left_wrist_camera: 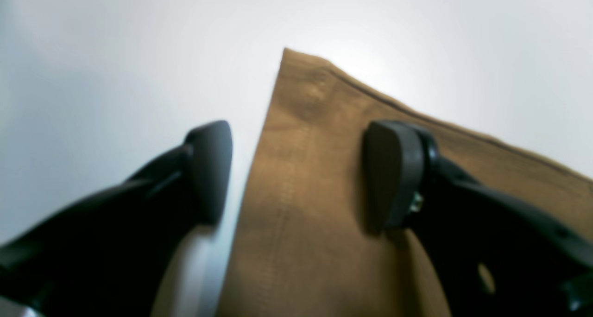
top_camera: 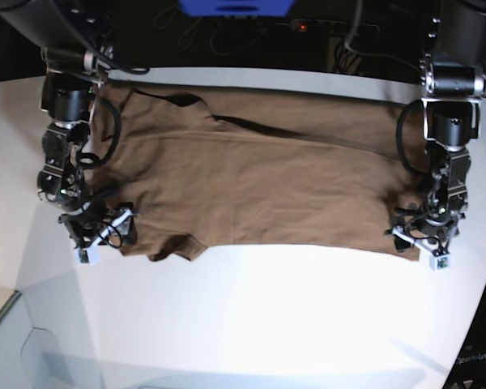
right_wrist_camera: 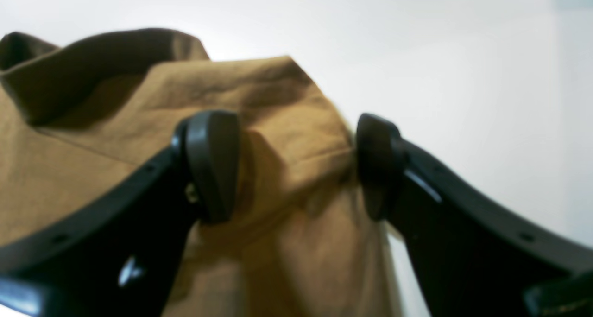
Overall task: Layout the t-shirt on the table in an organized manner, then fold the t-shirt properly
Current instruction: 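Move both grippers along the shirt sides and grasp the hem corners, then lift the hem with both grippers and fold it over onto the collar edge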
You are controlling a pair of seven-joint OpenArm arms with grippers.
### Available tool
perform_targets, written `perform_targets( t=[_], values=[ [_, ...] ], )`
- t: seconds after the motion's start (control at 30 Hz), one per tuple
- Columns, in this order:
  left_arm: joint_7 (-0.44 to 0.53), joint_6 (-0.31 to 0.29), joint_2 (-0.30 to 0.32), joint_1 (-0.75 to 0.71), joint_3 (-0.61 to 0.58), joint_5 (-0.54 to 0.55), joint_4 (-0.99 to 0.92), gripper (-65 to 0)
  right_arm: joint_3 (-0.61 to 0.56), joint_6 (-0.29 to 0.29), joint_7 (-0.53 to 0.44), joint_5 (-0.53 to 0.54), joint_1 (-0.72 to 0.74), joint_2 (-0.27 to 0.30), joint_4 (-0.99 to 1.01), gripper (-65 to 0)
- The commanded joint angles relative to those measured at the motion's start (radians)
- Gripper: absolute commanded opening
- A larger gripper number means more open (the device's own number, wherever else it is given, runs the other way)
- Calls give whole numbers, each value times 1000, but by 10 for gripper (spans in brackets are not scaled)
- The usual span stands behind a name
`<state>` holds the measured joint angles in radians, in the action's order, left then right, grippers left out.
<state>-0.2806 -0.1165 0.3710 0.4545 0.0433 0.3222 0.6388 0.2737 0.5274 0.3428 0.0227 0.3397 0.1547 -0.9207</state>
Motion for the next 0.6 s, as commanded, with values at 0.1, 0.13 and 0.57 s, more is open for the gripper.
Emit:
perform_targets(
  t=[0.1, 0.13, 0.57],
  values=[
    [-22, 4, 6, 14, -18, 2, 9, -314, -1, 6, 22, -7, 12, 9, -7, -305],
    [-21, 4, 3, 14, -35, 2, 9, -374, -1, 6, 22, -7, 12, 9, -7, -325],
    [-30, 5, 0, 10, -66, 8, 51, -648, 3, 7, 20, -5, 0, 7, -62, -650]
  ],
)
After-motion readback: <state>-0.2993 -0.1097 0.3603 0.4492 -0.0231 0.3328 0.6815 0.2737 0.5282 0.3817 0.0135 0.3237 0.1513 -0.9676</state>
